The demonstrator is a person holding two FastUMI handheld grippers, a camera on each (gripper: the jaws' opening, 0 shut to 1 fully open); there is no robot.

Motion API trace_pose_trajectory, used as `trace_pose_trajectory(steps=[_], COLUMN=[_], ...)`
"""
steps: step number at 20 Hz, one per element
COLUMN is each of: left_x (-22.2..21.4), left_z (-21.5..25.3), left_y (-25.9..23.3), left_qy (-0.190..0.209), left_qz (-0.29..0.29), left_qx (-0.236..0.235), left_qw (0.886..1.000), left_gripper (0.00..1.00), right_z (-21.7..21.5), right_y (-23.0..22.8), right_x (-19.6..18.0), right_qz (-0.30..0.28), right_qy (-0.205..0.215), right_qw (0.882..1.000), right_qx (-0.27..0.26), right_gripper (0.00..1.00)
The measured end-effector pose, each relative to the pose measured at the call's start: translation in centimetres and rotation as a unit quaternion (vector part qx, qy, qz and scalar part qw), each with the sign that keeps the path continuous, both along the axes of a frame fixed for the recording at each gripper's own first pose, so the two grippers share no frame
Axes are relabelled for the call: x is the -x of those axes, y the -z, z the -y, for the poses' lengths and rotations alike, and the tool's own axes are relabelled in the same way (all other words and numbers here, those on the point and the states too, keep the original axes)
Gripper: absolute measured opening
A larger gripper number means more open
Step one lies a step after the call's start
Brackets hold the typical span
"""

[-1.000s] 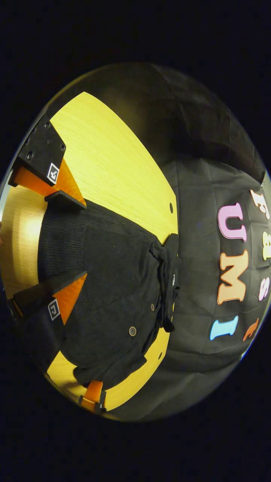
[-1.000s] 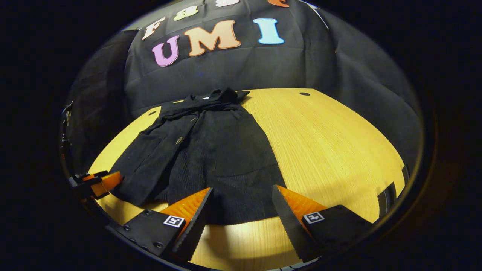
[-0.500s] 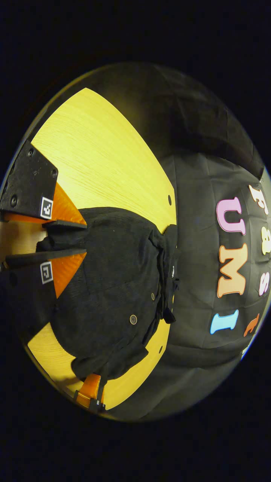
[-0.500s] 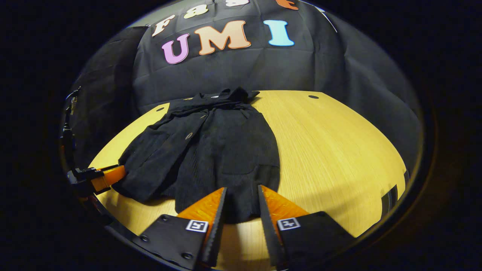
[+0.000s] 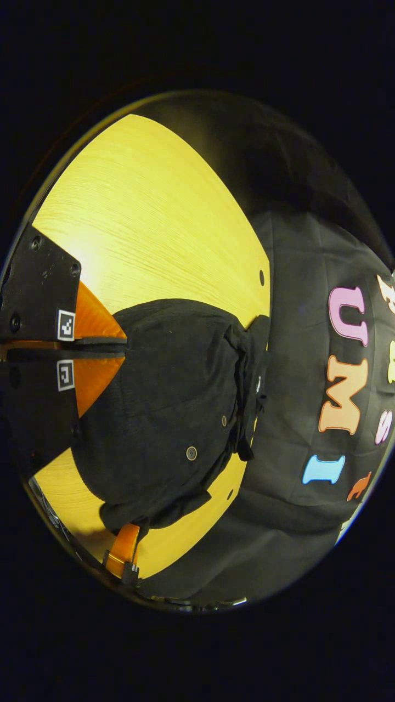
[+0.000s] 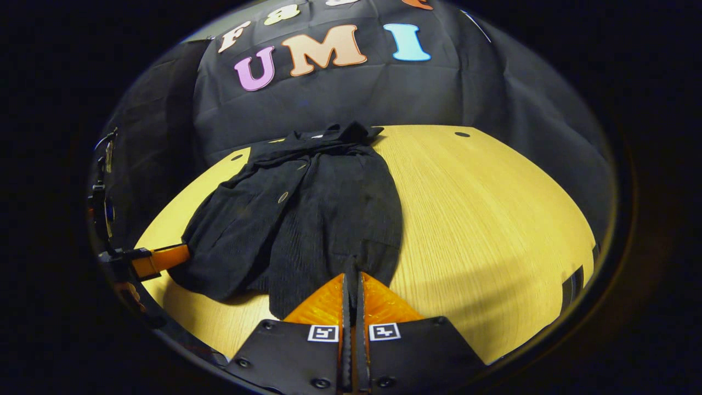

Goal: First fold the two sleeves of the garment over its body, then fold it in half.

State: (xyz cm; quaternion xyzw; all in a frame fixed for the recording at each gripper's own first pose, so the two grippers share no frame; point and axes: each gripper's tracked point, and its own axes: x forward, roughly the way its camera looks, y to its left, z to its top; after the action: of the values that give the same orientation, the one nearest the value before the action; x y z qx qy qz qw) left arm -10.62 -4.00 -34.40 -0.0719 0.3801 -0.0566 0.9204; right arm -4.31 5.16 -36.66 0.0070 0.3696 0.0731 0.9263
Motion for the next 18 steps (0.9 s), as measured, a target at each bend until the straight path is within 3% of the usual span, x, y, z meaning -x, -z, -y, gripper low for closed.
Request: trace_pose_trajectory(steps=[7,12,18], left_x=[-0.4,-3.5,-9.4], left_z=[0.0,-0.6,0.0], left_y=[-0.1,-3.3,-8.3], left_qy=[0.055,0.028,0.024], left_qz=[-0.002,0.02,0.074], left_qx=[-0.038,-0.008,0.03], left_qw=[0.998,0.999,0.996], left_gripper=[0.0,0.0,0.0], right_z=[0.3,0.1,-0.1], right_y=[-0.8,-4.6,-9.4], right_x=[-0.3,-2.2,-6.0], right_qz=[-0.01,0.033,0.081], right_qy=[0.002,-0.009,-0.003], right_qw=[1.0,0.999,0.996], right_qx=[0.013,0.023,0.033], right_gripper=[0.06,0.06,0.06])
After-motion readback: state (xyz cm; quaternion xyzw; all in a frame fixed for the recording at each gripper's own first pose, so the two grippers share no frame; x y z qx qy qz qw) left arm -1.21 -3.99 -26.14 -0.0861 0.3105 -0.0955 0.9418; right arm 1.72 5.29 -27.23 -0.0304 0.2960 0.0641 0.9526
